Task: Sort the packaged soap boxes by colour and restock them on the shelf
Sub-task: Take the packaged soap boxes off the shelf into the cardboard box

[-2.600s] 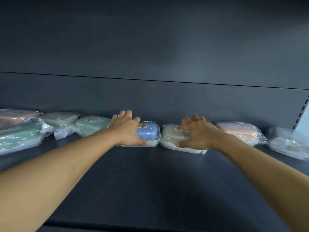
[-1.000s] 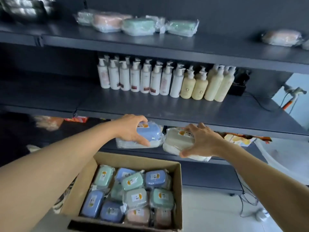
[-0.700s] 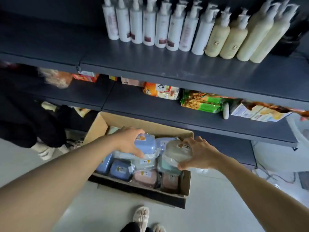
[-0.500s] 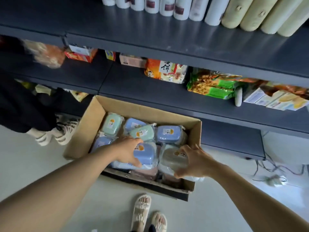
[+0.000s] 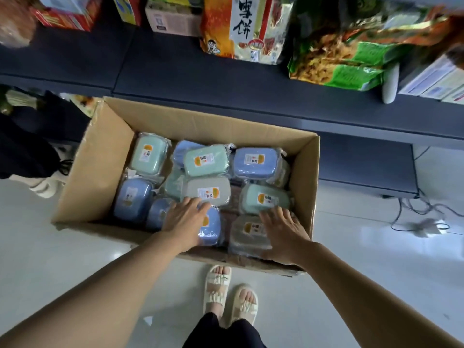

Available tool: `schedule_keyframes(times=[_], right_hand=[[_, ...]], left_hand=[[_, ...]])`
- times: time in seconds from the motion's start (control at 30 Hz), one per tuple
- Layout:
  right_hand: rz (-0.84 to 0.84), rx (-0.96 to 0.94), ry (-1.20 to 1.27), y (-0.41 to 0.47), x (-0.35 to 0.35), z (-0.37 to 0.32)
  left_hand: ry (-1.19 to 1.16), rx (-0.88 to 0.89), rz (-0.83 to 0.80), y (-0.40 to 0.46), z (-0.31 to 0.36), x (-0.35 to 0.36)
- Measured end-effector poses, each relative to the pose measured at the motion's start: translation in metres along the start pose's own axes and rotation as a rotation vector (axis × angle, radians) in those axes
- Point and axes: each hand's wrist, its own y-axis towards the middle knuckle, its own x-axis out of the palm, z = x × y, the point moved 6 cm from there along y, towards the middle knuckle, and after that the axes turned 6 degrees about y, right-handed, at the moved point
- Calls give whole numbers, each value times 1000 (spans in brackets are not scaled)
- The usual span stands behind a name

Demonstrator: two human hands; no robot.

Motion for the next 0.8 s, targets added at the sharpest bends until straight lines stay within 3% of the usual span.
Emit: schedule_keyframes(times=[0.3,0.8], right_hand=[[91,21,88,-46,-104,-7],[504,63,-24,-207,-377,-43]], left_hand=[[-89,97,46,-16,1,-109],[-103,235,368,-122,-14,-426]])
